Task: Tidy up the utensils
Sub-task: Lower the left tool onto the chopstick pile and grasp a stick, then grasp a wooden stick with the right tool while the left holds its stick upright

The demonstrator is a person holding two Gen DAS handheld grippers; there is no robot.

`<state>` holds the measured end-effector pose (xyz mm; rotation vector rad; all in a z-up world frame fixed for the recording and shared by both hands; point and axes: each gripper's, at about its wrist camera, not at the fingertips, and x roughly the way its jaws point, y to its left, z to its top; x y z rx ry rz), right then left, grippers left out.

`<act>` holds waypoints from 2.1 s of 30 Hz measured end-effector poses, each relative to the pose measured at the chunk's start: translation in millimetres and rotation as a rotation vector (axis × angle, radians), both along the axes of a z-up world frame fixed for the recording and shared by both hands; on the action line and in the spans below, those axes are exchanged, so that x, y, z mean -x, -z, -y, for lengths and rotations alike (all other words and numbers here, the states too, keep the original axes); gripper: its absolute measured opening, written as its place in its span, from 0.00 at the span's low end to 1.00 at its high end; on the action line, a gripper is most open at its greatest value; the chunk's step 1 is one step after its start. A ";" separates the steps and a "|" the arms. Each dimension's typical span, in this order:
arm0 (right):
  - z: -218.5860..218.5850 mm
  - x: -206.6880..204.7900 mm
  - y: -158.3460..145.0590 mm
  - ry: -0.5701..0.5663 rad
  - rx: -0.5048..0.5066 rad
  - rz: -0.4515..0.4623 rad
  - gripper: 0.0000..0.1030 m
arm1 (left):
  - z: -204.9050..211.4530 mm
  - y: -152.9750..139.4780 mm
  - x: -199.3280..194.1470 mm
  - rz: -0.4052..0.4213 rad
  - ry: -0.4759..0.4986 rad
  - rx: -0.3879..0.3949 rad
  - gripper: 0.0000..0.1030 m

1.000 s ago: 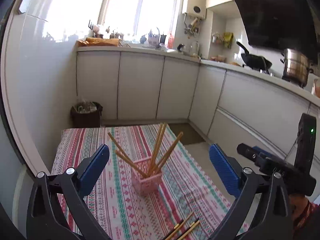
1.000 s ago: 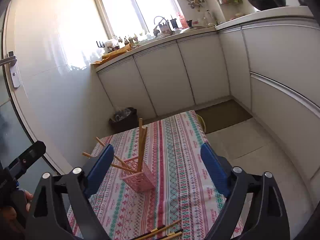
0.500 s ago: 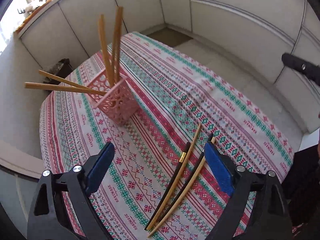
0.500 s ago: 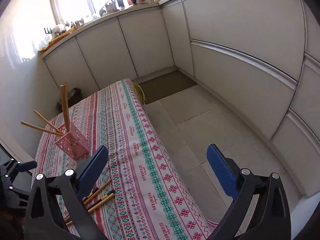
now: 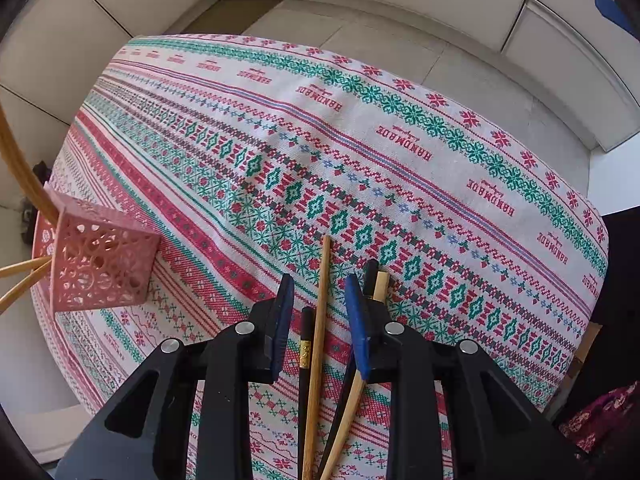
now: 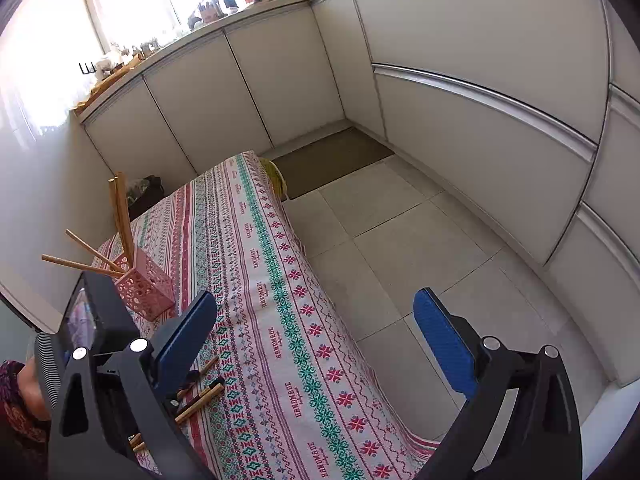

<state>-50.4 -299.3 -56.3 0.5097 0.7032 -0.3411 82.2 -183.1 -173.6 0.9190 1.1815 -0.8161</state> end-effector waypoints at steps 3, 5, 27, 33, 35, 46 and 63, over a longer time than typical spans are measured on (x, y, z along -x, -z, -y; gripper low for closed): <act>1.0 -1.2 0.7 -0.010 -0.013 -0.004 0.93 | 5.3 7.4 -3.1 -0.033 0.024 -0.030 0.26; 1.5 -2.0 1.8 -0.013 -0.028 -0.008 0.93 | 6.8 14.7 -6.1 -0.060 0.032 -0.049 0.26; -53.1 -44.7 58.8 -0.195 -0.205 -0.271 0.91 | -113.6 -95.4 29.7 0.095 -0.413 0.535 0.04; -100.0 -67.4 100.7 -0.178 -0.251 -0.483 0.41 | -172.2 -157.4 73.3 0.247 -0.467 0.721 0.04; -107.1 -72.7 112.0 -0.145 -0.286 -0.538 0.38 | -193.1 -166.4 79.9 0.269 -0.470 0.768 0.04; -154.5 -109.9 115.7 -0.078 -0.063 -0.679 0.38 | -221.4 -189.3 99.0 0.316 -0.451 0.925 0.04; -173.7 -85.5 98.0 -0.114 -0.105 -0.493 0.01 | -222.1 -206.3 110.5 0.404 -0.499 0.931 0.04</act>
